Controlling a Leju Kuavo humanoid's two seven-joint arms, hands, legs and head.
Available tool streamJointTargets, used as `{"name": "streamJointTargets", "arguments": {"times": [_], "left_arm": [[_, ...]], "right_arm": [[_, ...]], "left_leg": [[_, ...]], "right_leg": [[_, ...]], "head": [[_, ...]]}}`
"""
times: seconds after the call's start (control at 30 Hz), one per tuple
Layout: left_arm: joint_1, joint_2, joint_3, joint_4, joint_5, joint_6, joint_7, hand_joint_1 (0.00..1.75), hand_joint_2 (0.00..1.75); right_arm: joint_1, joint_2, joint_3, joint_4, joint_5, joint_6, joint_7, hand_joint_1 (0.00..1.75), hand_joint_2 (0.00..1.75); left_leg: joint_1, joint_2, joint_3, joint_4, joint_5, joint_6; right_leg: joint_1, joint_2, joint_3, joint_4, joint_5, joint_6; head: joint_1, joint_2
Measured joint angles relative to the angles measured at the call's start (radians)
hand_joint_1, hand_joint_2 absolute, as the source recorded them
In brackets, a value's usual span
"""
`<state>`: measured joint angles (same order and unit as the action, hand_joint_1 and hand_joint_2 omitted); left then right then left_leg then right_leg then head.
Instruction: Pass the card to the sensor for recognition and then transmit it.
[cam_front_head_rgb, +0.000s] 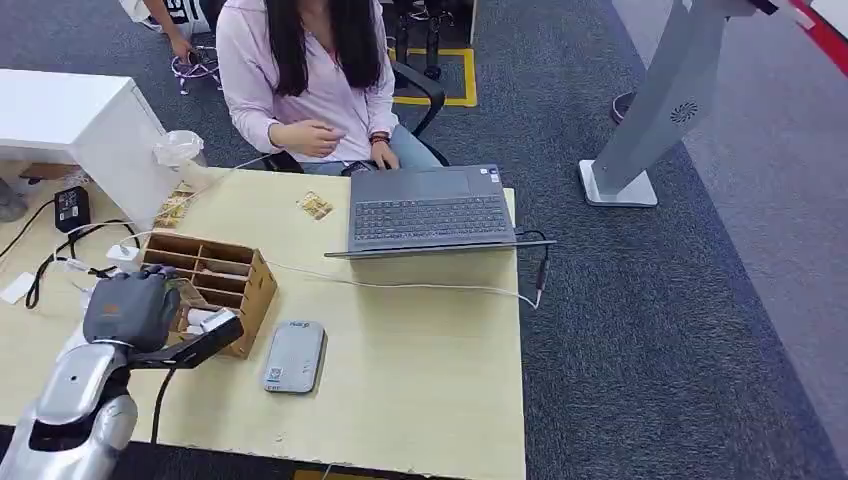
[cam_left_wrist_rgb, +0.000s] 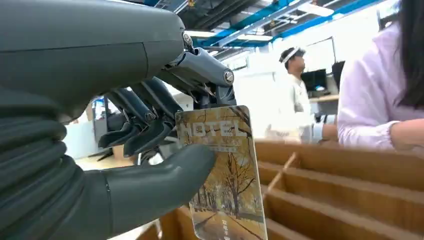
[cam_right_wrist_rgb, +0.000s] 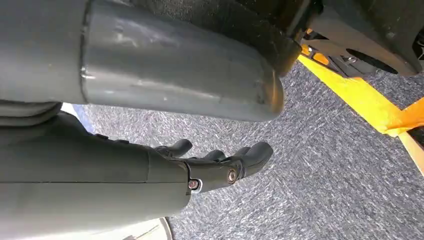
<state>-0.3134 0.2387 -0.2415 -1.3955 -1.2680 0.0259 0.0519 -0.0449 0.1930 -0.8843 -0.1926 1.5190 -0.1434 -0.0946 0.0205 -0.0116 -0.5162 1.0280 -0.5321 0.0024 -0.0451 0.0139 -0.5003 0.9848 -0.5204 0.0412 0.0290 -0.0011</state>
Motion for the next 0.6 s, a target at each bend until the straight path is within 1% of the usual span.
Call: {"name": "streamJointTargets", "arguments": {"times": [0.07, 0.13, 0.2, 0.27, 0.33, 0.37, 0.43, 0.47, 0.53, 0.6], "left_arm": [[-0.033, 0.013, 0.000, -0.026, 0.040, -0.019, -0.001, 1.75, 1.75], [-0.079, 0.029, -0.001, -0.057, 0.075, -0.054, -0.001, 1.75, 1.75], [-0.123, 0.044, -0.004, -0.079, 0.095, -0.077, -0.001, 1.75, 1.75], [-0.153, 0.052, -0.006, -0.092, 0.098, -0.084, 0.002, 1.75, 1.75], [-0.200, 0.052, -0.009, -0.087, 0.083, -0.086, 0.034, 1.75, 1.75], [-0.233, 0.052, -0.009, -0.070, 0.080, -0.075, 0.051, 1.75, 1.75], [-0.306, 0.052, -0.007, 0.008, 0.080, -0.024, 0.071, 1.75, 1.75], [-0.335, 0.055, -0.002, 0.057, 0.080, 0.006, 0.070, 1.75, 1.75], [-0.378, 0.060, 0.019, 0.161, 0.080, 0.063, 0.045, 1.75, 1.75], [-0.395, 0.066, 0.040, 0.236, 0.079, 0.095, 0.027, 1.75, 1.75]], "right_arm": [[0.000, 0.000, 0.000, 0.000, 0.000, 0.000, 0.000, 0.00, 0.00], [0.000, 0.000, 0.000, 0.000, 0.000, 0.000, 0.000, 0.00, 0.00], [0.000, 0.000, 0.000, 0.000, 0.000, 0.000, 0.000, 0.00, 0.00], [0.000, 0.000, 0.000, 0.000, 0.001, 0.001, -0.001, 0.00, 0.00], [-0.001, 0.000, 0.000, 0.000, 0.002, 0.005, -0.001, 0.00, 0.00], [-0.001, 0.000, 0.001, 0.000, 0.002, 0.010, -0.001, 0.00, 0.00], [-0.002, -0.002, 0.006, 0.000, 0.003, 0.019, -0.002, 0.00, 0.00], [-0.002, -0.002, 0.009, 0.000, 0.003, 0.021, -0.003, 0.00, 0.00], [-0.002, -0.003, 0.016, 0.000, 0.003, 0.025, -0.003, 0.00, 0.00], [-0.002, -0.003, 0.023, 0.000, 0.003, 0.029, -0.002, 0.00, 0.00]], "left_leg": [[0.000, 0.000, 0.000, 0.000, 0.000, 0.000], [0.000, 0.000, 0.000, 0.000, 0.000, 0.000], [0.000, 0.000, 0.000, 0.000, 0.000, 0.000], [0.000, 0.000, 0.000, 0.000, 0.000, 0.000], [0.000, 0.000, 0.000, 0.000, 0.000, 0.000], [0.000, 0.000, -0.001, 0.000, 0.000, 0.000], [0.000, 0.000, -0.001, 0.000, 0.001, 0.000], [0.000, 0.000, 0.000, 0.000, 0.001, 0.000], [0.000, 0.002, 0.001, 0.000, 0.001, 0.000], [0.000, 0.002, 0.001, 0.000, 0.001, 0.000]], "right_leg": [[0.000, 0.000, 0.000, 0.000, 0.000, 0.000], [0.000, 0.000, 0.000, 0.000, 0.000, 0.000], [0.000, 0.000, 0.000, 0.000, 0.000, 0.000], [0.000, 0.000, 0.000, 0.000, 0.001, -0.001], [0.000, 0.000, -0.001, 0.000, 0.001, -0.001], [0.000, -0.001, 0.000, 0.000, 0.001, -0.001], [0.000, 0.000, 0.000, 0.000, 0.001, -0.001], [0.000, 0.000, 0.000, 0.001, 0.001, -0.001], [0.000, 0.003, 0.000, 0.001, 0.002, -0.001], [0.000, 0.003, 0.000, 0.001, 0.002, -0.001]], "head": [[0.000, 0.000], [0.000, 0.000], [0.000, 0.000], [0.000, 0.000], [0.000, 0.000], [0.000, 0.000], [0.000, 0.000], [0.000, 0.000], [0.000, 0.000], [0.000, 0.000]]}}
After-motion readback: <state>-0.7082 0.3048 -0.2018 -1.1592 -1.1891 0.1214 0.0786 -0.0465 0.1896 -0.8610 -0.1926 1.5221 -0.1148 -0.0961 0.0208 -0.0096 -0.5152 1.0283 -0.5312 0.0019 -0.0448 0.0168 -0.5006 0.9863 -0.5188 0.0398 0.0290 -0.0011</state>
